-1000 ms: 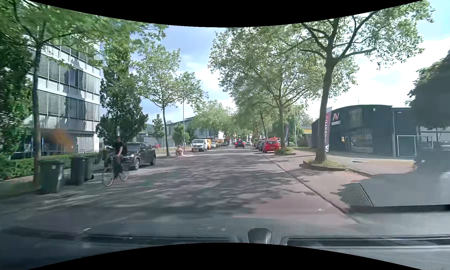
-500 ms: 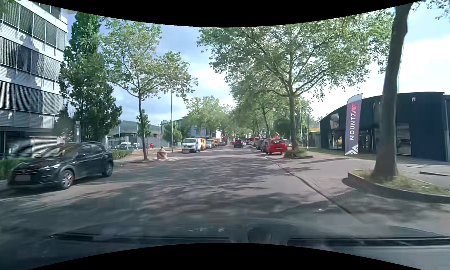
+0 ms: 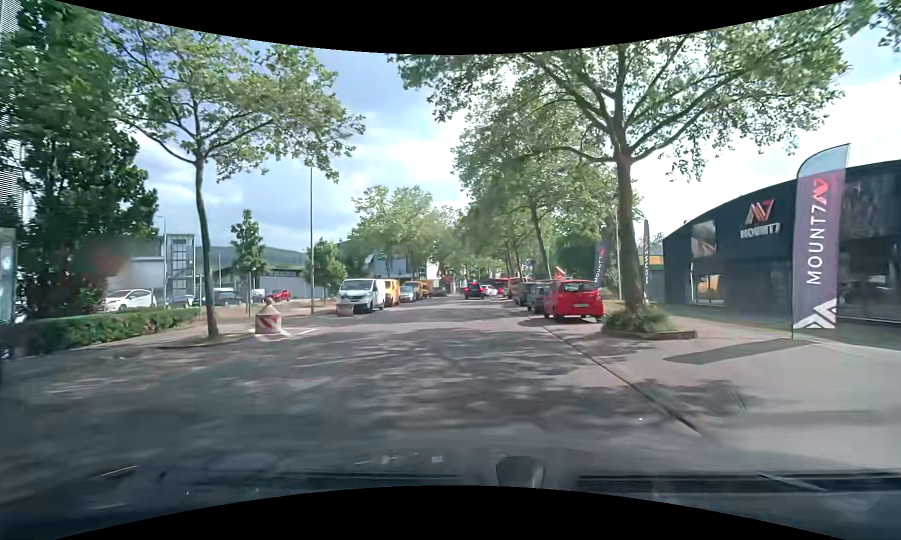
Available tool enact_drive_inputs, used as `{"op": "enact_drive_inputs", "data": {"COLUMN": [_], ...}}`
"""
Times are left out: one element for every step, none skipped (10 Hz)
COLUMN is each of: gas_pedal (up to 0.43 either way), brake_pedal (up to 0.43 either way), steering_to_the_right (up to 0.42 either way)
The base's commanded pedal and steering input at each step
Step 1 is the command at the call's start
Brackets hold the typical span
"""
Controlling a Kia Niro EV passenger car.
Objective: Follow the waypoints while adhering to traffic rules and regulations
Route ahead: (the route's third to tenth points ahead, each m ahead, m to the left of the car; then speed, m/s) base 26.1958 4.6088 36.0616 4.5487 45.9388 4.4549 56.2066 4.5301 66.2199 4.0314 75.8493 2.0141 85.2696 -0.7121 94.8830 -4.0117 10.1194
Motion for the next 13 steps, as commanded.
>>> {"op": "enact_drive_inputs", "data": {"gas_pedal": [0.000, 0.000, 0.000, 0.000, 0.000, 0.000, 0.000, 0.000, 0.000, 0.000, 0.000, 0.000, 0.000], "brake_pedal": [0.000, 0.000, 0.000, 0.000, 0.000, 0.000, 0.000, 0.000, 0.000, 0.000, 0.000, 0.000, 0.000], "steering_to_the_right": [0.004, 0.004, 0.004, 0.003, 0.003, 0.003, 0.003, 0.003, 0.003, 0.001, 0.000, 0.000, 0.000]}}
